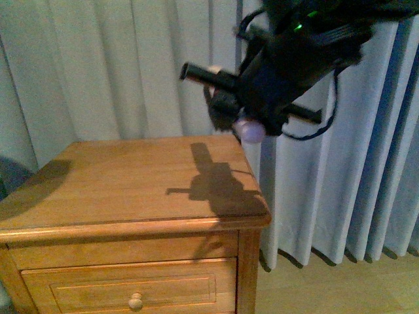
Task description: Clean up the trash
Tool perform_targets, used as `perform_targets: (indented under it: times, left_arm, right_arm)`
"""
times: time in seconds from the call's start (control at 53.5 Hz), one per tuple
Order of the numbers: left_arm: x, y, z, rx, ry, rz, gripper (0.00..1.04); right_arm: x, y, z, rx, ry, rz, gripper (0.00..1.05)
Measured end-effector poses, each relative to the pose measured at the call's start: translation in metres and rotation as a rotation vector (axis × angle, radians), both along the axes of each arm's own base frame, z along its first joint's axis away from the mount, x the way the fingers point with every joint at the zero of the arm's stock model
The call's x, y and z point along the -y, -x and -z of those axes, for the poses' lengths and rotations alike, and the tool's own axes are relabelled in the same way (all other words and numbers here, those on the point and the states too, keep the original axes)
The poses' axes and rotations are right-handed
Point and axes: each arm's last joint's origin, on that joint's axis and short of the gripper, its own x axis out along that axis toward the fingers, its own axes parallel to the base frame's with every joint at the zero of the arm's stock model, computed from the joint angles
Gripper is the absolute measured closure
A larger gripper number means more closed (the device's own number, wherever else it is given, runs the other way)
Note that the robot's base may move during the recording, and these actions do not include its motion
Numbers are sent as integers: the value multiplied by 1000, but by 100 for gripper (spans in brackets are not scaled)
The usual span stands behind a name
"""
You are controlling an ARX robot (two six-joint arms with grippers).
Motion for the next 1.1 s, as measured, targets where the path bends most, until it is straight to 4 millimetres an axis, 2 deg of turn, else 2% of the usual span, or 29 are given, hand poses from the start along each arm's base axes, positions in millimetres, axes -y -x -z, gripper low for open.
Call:
perform_targets:
  times: [0.243, 0.318, 0.411, 0.467, 0.636, 0.841, 1.103]
  left_arm:
    - [0, 0, 0, 0, 0, 0, 78]
    - [0, 0, 0, 0, 0, 0, 78]
    - [0, 0, 0, 0, 0, 0, 78]
    - [0, 0, 0, 0, 0, 0, 78]
    - [0, 0, 0, 0, 0, 1, 78]
    - [0, 0, 0, 0, 0, 0, 78]
    - [0, 0, 0, 0, 0, 0, 78]
  right_arm:
    - [63, 54, -48, 262, -8, -12, 85]
    - [87, 83, -53, 349, 20, -13, 85]
    - [126, 132, -67, 484, 14, 27, 85]
    - [149, 158, -71, 549, 21, 79, 85]
    - [184, 200, -63, 641, 39, 184, 85]
    - [196, 222, -50, 661, 39, 209, 85]
    - [196, 229, -50, 698, 9, 214, 85]
